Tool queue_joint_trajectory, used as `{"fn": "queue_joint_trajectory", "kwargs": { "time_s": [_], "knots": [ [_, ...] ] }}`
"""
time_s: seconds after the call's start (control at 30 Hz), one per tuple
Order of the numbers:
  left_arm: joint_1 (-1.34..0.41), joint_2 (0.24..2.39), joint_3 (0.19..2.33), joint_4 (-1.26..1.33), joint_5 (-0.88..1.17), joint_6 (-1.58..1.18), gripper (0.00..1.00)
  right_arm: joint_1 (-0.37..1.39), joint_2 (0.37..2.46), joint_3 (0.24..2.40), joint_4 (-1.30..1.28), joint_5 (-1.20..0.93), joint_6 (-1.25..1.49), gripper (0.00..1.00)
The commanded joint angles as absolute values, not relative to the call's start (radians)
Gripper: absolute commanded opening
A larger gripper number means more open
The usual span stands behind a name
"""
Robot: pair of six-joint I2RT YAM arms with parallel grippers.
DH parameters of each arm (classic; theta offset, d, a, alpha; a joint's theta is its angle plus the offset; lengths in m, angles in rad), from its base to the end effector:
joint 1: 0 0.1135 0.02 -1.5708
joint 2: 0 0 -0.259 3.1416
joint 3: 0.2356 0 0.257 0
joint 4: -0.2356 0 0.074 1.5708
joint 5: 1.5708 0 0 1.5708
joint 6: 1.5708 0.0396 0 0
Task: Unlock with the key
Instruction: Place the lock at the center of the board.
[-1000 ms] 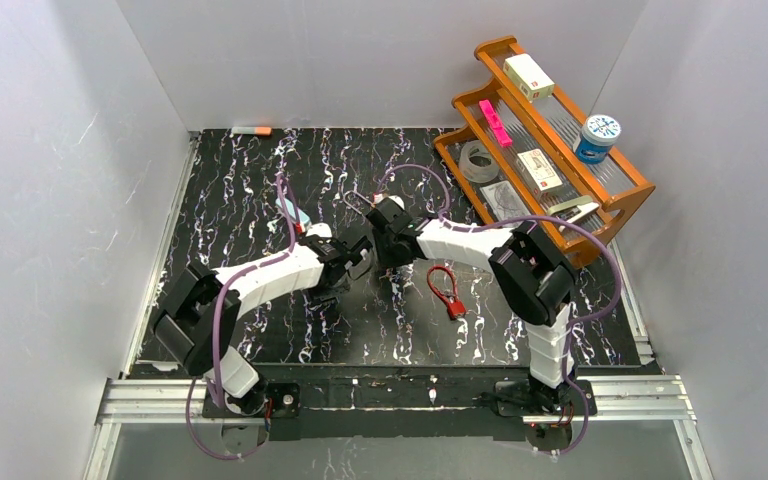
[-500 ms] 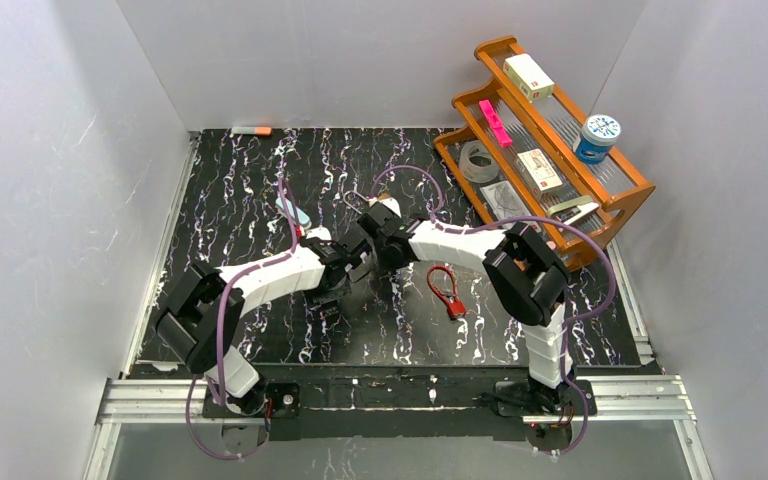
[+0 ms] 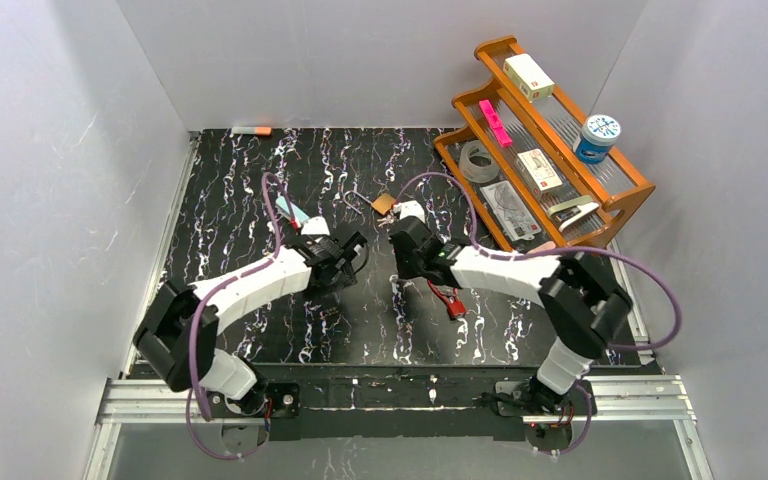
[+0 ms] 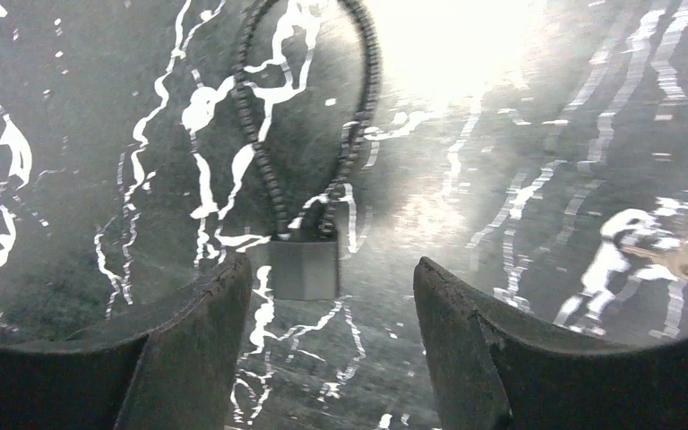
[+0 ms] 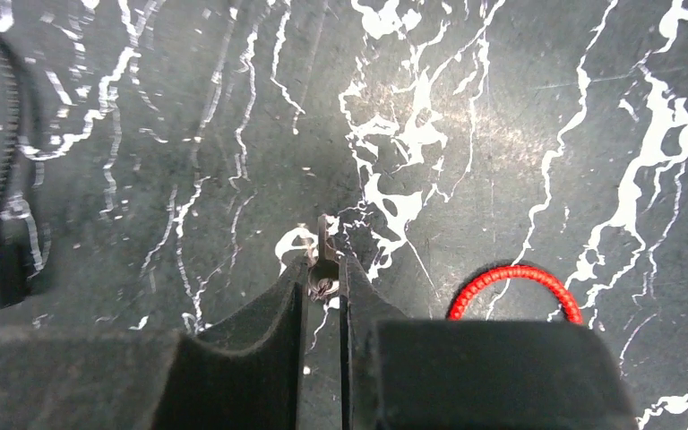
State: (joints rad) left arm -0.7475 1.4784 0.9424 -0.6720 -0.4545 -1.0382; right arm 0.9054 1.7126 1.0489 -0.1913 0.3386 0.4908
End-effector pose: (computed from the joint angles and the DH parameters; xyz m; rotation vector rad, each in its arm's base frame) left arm 0.2175 -0.1779 0.1929 -0.4793 2.5230 0.0056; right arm 0.2348 0.2778 0.1792 -0.3400 2.3537 0.2597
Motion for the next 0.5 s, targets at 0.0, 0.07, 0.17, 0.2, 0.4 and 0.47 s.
{"fn": "queue_joint_trajectory", "kwargs": {
  "time_s": [0.0,0.07,0.17,0.2,0.4,0.47],
  "knots": [
    [-0.737,1.373,0.976,-0.587,-0.397,-0.978,0.65,0.911,1.572,0.941,0.081,0.321,0.416,0.18],
    [-0.735,1.324,0.952,-0.488,-0.333,-0.941,0.65,0.911,1.525,0.895,0.133,0.288,0.393,0.18],
    [-0.728,1.252,0.907,-0.324,-0.241,-0.907,0.67,0.910,1.450,0.826,0.208,0.241,0.375,0.18],
    [-0.725,1.230,0.893,-0.272,-0.213,-0.901,0.68,0.911,1.421,0.800,0.237,0.224,0.370,0.18],
    [-0.699,1.244,0.879,-0.104,-0.007,-0.932,0.70,0.911,1.264,0.664,0.375,0.123,0.360,0.17],
    [-0.688,1.270,0.866,-0.039,0.087,-0.971,0.70,0.911,1.224,0.636,0.415,0.097,0.360,0.17]
  ]
}}
